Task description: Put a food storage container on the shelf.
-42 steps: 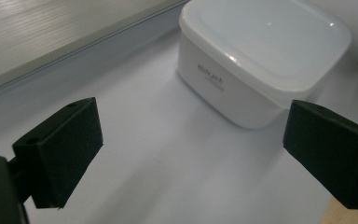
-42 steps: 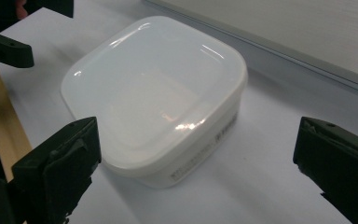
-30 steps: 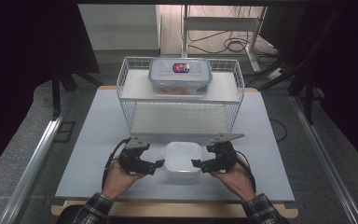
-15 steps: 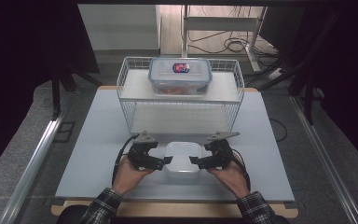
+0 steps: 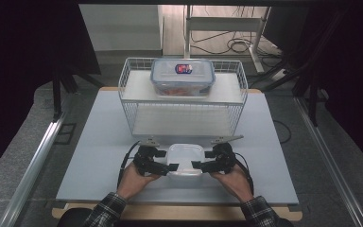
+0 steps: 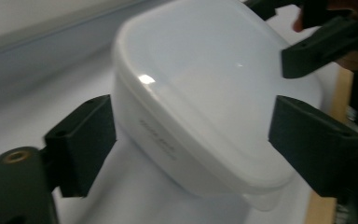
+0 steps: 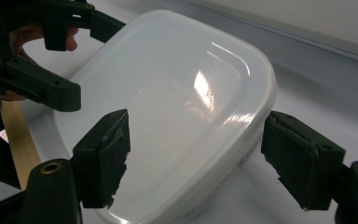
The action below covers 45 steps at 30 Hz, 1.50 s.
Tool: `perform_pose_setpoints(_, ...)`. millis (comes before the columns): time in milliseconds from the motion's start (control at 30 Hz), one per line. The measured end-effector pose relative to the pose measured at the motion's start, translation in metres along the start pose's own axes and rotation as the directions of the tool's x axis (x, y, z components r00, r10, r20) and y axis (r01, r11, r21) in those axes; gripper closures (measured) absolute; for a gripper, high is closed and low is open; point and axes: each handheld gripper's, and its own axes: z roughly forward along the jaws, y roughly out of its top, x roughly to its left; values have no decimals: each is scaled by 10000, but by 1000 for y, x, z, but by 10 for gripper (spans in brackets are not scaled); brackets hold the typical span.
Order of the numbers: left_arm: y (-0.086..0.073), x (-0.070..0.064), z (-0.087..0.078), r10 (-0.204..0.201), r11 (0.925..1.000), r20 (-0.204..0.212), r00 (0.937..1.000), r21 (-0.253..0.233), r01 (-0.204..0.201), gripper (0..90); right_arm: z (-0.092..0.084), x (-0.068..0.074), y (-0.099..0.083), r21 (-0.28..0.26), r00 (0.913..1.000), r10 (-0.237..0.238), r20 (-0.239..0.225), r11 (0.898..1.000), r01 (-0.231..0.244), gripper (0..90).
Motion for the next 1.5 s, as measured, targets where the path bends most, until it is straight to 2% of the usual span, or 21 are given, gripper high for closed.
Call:
perform_pose_setpoints(133,-3,-8,-6,-50,9999,-201,9998,164,53,248,-6,5,-1,293,9994,338,50,9990,-339,317)
perform_pose_setpoints(233,-7,-14,-14,-240,9995,-287,9993,219,246,357,-12,8,-4,394,9977,683,53,9969,-684,400)
perform_pose_setpoints(300,-7,-16,-17,-176,9994,-355,9992,282,186,454,-16,10,-7,415,9945,1046,90,9936,-1049,465)
perform_pose_setpoints(333,-6,-19,-23,-127,9992,-609,9981,373,150,509,-18,12,-8,294,9942,1054,218,9939,-1060,515)
perform_pose_setpoints(367,-5,-20,-24,-228,9988,-652,9976,428,256,523,-21,14,-8,189,9938,1050,363,9942,-1058,571)
perform_pose_setpoints(433,-5,-22,-25,-280,9990,-798,9964,336,307,555,-25,16,-8,105,9938,981,526,9951,-987,609)
perform_pose_setpoints(567,-5,-22,-27,-495,9988,-1047,9933,18,499,623,-28,15,-8,-173,9909,1244,513,9922,-1237,672)
perform_pose_setpoints(700,-7,-18,-30,-905,9955,-967,9912,-376,872,696,-29,17,-9,-510,9894,1315,624,9904,-1284,715)
perform_pose_setpoints(800,-8,-16,-32,-1040,9935,-1025,9893,-572,985,780,-30,18,-10,-696,9886,1279,794,9900,-1225,770)
perform_pose_setpoints(833,-9,-16,-32,-958,9942,-1127,9890,-591,896,793,-29,19,-10,-679,9890,1157,922,9916,-1097,770)
perform_pose_setpoints(967,-10,-14,-31,-1146,9917,-1091,9874,-707,1073,793,-27,23,-10,-855,9879,981,1205,9924,-882,771)
perform_pose_setpoints(1200,-11,-15,-31,-1170,9904,-1219,9856,-884,1066,795,-25,24,-13,-1233,9859,1020,1323,9887,-857,772)
perform_pose_setpoints(1300,-9,-16,-35,-1186,9877,-1264,9849,-1171,1039,795,-27,26,-12,-1534,9866,949,1325,9854,-742,772)
perform_pose_setpoints(1500,-5,-18,-39,-1101,9862,-1409,9839,-1389,905,795,-30,28,-9,-1920,9876,860,1315,9796,-597,773)
